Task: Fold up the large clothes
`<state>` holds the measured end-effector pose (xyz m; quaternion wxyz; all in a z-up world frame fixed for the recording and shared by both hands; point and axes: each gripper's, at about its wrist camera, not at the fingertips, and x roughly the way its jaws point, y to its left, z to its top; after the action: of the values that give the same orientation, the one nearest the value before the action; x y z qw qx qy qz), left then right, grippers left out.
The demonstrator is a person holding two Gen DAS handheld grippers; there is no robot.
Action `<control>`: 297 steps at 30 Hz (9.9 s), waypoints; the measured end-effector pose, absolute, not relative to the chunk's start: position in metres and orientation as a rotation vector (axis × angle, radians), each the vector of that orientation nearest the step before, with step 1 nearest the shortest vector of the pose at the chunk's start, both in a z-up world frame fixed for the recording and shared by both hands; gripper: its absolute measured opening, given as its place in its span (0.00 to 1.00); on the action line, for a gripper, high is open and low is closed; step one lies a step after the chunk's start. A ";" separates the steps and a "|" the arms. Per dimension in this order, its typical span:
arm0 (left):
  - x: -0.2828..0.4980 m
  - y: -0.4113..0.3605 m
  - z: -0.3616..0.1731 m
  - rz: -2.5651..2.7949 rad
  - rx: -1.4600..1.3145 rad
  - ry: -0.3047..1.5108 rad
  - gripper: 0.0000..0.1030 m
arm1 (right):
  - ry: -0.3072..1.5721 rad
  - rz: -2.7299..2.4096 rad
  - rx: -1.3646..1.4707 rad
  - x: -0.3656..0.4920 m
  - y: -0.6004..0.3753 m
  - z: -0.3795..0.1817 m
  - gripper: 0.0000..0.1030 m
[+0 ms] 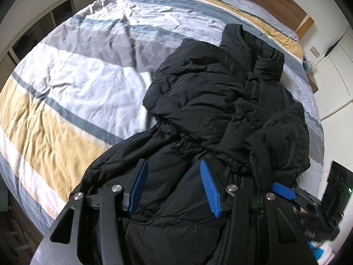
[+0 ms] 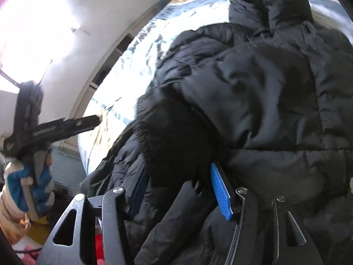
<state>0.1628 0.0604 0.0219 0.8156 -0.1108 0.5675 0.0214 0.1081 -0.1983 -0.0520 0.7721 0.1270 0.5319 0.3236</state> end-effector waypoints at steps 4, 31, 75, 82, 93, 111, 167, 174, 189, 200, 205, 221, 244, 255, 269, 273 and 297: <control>0.170 0.042 0.025 0.029 -0.227 1.203 0.46 | 1.120 0.731 0.217 0.084 -0.203 -0.027 0.55; 0.257 -0.155 -0.065 -0.288 0.116 1.181 0.47 | 1.074 0.277 0.189 0.162 -0.374 -0.103 0.54; 0.223 -0.106 -0.081 -0.548 0.186 1.005 0.52 | 1.017 0.009 0.157 0.148 -0.326 -0.117 0.57; 0.226 -0.109 -0.082 -0.544 0.191 1.023 0.55 | 1.013 0.036 0.162 0.147 -0.329 -0.118 0.59; 0.222 -0.104 -0.077 -0.565 0.195 1.041 0.56 | 1.018 0.071 0.158 0.141 -0.334 -0.117 0.59; 0.224 -0.096 -0.071 -0.565 0.174 1.089 0.56 | 1.089 -0.051 0.080 0.145 -0.317 -0.109 0.62; 0.685 -0.021 -0.104 -0.414 -0.444 1.098 0.56 | 0.813 0.056 0.391 0.539 -0.390 -0.062 0.76; 0.702 -0.049 -0.124 -0.380 -0.451 1.164 0.54 | 0.898 0.059 0.430 0.584 -0.384 -0.080 0.62; 0.643 -0.049 -0.057 -0.405 -0.258 1.125 0.05 | 0.890 0.180 0.247 0.516 -0.356 -0.012 0.10; 0.508 0.027 -0.016 -0.465 -0.312 1.054 0.04 | 0.699 0.347 0.349 0.365 -0.350 0.022 0.10; 0.454 0.052 -0.033 -0.462 -0.322 1.075 0.00 | 0.689 0.360 0.417 0.315 -0.351 0.006 0.10; 0.360 0.107 -0.056 -0.338 -0.288 1.165 0.02 | 0.897 0.179 0.374 0.232 -0.362 -0.057 0.37; 0.415 -0.035 -0.007 -0.530 -0.137 1.055 0.51 | 0.872 0.313 0.144 0.311 -0.284 -0.009 0.61; 0.359 -0.066 -0.089 -0.506 0.084 1.093 0.51 | 0.973 0.345 0.006 0.272 -0.285 -0.094 0.63; 0.331 -0.064 -0.038 -0.511 0.004 0.997 0.51 | 0.937 0.343 0.011 0.257 -0.297 -0.042 0.62; 0.323 -0.079 -0.051 -0.524 0.054 1.010 0.52 | 0.938 0.368 -0.005 0.264 -0.286 -0.044 0.63; 0.284 -0.096 -0.056 -0.362 0.219 1.013 0.52 | 1.019 0.294 0.012 0.251 -0.280 -0.077 0.63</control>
<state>0.2841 -0.0956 -0.0561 0.8530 0.1041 0.4816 -0.1720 0.2513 -0.2796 -0.0774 0.8626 0.0059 0.4861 0.1401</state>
